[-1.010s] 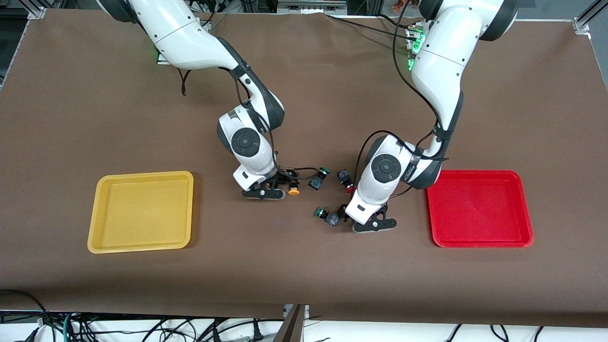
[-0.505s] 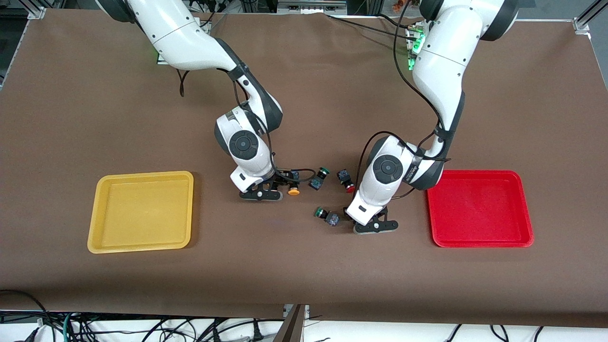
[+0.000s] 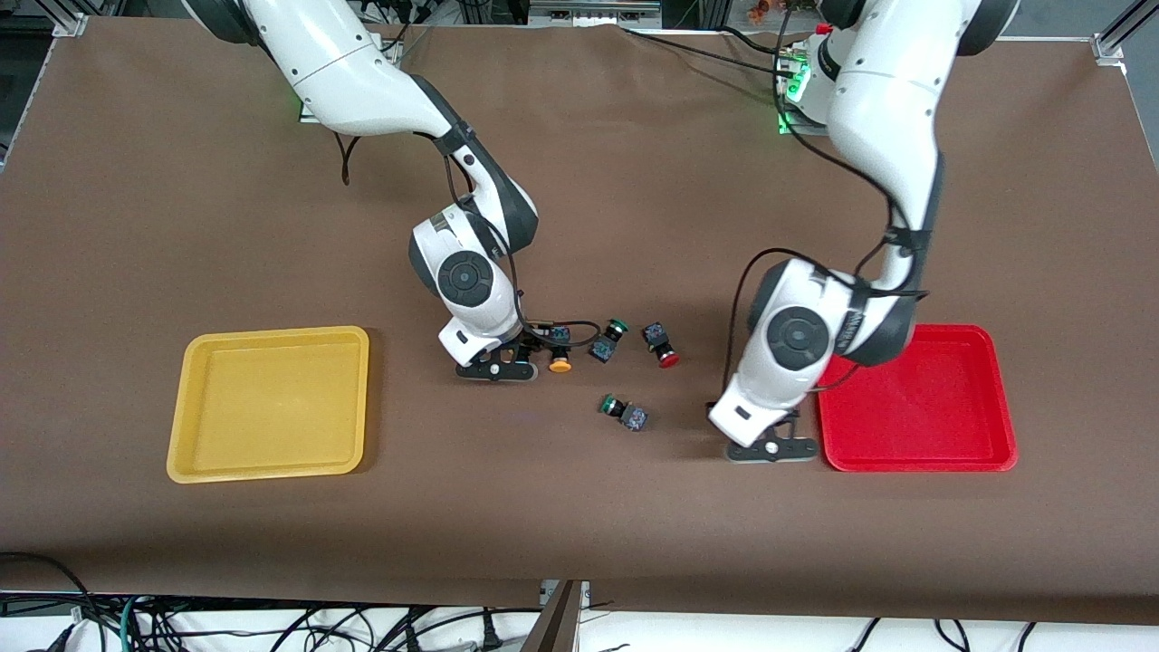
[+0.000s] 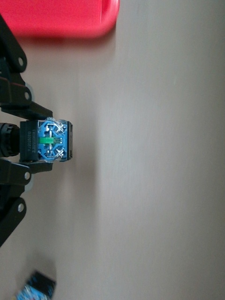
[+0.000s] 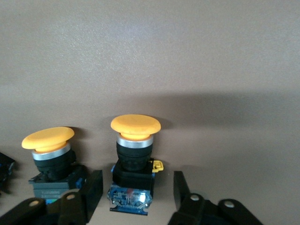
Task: Place red and yellow buttons in trays
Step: 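Carry the yellow button to the yellow tray while the left gripper carries red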
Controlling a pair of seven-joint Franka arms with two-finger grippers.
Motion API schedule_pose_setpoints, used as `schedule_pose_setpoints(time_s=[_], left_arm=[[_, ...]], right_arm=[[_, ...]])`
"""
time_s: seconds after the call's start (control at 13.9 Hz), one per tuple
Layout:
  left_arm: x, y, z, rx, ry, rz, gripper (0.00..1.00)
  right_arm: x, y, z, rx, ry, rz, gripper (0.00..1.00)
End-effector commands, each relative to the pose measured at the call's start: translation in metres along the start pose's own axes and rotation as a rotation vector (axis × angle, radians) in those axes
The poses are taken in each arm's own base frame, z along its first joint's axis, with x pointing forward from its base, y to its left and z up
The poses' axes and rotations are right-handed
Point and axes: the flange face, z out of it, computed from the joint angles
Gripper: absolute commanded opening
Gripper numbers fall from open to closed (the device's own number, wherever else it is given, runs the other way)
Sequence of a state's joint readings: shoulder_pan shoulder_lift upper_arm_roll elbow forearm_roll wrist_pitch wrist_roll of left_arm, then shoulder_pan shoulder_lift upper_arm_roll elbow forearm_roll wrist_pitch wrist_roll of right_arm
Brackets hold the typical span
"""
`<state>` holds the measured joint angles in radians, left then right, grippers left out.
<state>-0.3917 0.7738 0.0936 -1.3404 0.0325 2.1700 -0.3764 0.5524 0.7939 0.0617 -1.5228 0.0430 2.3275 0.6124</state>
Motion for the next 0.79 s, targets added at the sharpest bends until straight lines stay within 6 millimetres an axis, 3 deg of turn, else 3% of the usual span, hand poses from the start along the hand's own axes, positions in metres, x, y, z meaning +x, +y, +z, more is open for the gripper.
schedule_pose_setpoints(time_s=[0.0, 0.29, 0.36, 0.51, 0.65, 0.72], left_arm=[[0.003, -0.055, -0.019, 0.035, -0.080, 0.100, 0.25], [-0.005, -0.114, 0.004, 0.047, -0.223, 0.217, 0.25], [-0.007, -0.132, 0.014, 0.046, -0.246, 0.232, 0.25], [-0.008, -0.162, 0.026, 0.029, -0.270, 0.298, 0.25], [-0.007, -0.191, 0.034, 0.015, -0.276, 0.332, 0.27], [-0.007, -0.192, 0.037, 0.012, -0.272, 0.347, 0.28]], right_arm=[[-0.001, 0.003, 0.000, -0.009, -0.006, -0.009, 0.51], [0.010, 0.015, -0.009, -0.005, 0.002, -0.017, 0.08], [0.013, 0.021, -0.019, -0.013, -0.010, -0.040, 0.05], [0.031, 0.051, -0.052, -0.025, -0.031, -0.070, 0.05], [0.052, 0.099, -0.083, -0.041, -0.061, -0.138, 0.05], [0.061, 0.126, -0.095, -0.056, -0.082, -0.178, 0.05]])
